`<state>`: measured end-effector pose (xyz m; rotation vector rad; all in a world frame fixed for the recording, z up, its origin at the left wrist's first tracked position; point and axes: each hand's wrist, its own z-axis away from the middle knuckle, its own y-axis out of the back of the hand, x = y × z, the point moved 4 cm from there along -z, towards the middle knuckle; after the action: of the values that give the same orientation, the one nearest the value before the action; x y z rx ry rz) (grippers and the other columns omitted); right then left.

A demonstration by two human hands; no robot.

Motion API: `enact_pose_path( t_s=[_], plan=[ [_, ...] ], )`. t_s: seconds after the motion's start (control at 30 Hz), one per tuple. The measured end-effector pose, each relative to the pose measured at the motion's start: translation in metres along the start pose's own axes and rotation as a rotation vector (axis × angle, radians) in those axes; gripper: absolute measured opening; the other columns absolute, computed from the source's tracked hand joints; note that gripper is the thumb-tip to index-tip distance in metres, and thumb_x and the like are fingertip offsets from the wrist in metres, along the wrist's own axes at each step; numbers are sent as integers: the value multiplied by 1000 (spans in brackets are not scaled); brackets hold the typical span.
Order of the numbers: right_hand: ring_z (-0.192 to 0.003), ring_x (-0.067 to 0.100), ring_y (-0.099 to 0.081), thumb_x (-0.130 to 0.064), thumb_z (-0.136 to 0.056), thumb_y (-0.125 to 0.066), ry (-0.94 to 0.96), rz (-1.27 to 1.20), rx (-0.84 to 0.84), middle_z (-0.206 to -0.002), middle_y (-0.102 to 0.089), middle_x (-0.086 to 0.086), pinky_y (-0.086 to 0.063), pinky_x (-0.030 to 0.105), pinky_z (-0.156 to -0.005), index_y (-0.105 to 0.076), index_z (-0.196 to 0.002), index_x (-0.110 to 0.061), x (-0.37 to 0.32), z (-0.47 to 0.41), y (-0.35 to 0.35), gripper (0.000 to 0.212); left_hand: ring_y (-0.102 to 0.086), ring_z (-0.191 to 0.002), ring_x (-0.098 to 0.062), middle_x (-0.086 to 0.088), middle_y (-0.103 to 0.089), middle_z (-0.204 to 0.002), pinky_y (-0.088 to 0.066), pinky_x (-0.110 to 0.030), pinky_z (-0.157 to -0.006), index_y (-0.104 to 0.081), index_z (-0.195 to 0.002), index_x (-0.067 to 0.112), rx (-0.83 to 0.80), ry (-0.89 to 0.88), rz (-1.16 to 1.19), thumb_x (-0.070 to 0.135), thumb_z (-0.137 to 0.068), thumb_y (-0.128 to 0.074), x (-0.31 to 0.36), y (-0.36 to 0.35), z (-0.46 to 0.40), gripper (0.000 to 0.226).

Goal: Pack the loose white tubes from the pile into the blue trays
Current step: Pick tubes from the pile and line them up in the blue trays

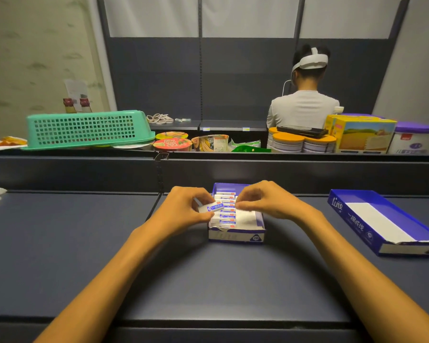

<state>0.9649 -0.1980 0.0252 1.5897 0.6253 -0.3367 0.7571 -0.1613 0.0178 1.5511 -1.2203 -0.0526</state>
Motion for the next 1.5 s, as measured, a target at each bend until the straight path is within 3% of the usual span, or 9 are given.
enact_pose_path(
  t_s=[0.1, 0.23, 0.47, 0.83, 1.1, 1.4, 1.5],
  plan=[
    [-98, 10, -59, -34, -89, -66, -28, 75, 137, -111, -65, -4, -51, 22, -76, -65, -110, -22, 13, -2, 16, 24, -67, -92, -5, 6, -71, -104, -58, -24, -75, -69, -105, 18, 23, -21, -34, 30, -78, -79, -3, 2, -15, 31],
    [-111, 10, -52, -35, -89, -66, -102, 231, 208, -128, -57, -2, -50, 29, -88, -56, -124, -25, 30, -9, 24, 37, -65, -95, -8, 7, -71, -107, -57, -37, -80, -68, -107, 23, 13, -23, -157, 27, -79, -76, -1, -3, -42, 29],
    [-127, 15, -44, -38, -89, -65, -205, 368, 225, -142, -46, -1, -43, 31, -97, -49, -132, -25, 36, -17, 23, 47, -62, -101, -15, 3, -68, -115, -51, -29, -79, -64, -111, 23, -37, -77, -320, 27, -84, -71, 5, -30, -87, 28],
    [-122, 16, -51, -38, -87, -67, -204, 334, 175, -137, -52, 0, -47, 34, -97, -48, -134, -24, 50, -27, 31, 53, -64, -96, -16, 0, -70, -107, -55, -35, -84, -66, -107, 20, -88, -114, -266, 24, -84, -73, 7, -65, -126, 25],
    [-117, 18, -55, -39, -86, -69, -220, 253, 89, -133, -56, 2, -50, 40, -98, -46, -135, -23, 62, -34, 28, 57, -63, -82, -15, -2, -68, -96, -55, -28, -76, -65, -99, 17, -119, -79, -239, 21, -81, -76, 7, -77, -130, 21],
    [-112, 17, -58, -36, -83, -73, -213, 183, 89, -128, -59, 2, -51, 40, -97, -47, -133, -23, 63, -35, 28, 58, -64, -98, -21, -5, -68, -109, -48, -27, -81, -69, -111, 20, -98, -82, -472, 28, -88, -67, 10, -87, -131, 24],
    [-112, 17, -58, -36, -83, -73, -211, 186, 93, -129, -59, 2, -51, 39, -96, -47, -133, -23, 63, -36, 27, 58, -60, -99, -19, -3, -65, -111, -40, -22, -74, -69, -113, 21, -85, -113, -505, 29, -89, -66, 10, -87, -131, 25]
  ],
)
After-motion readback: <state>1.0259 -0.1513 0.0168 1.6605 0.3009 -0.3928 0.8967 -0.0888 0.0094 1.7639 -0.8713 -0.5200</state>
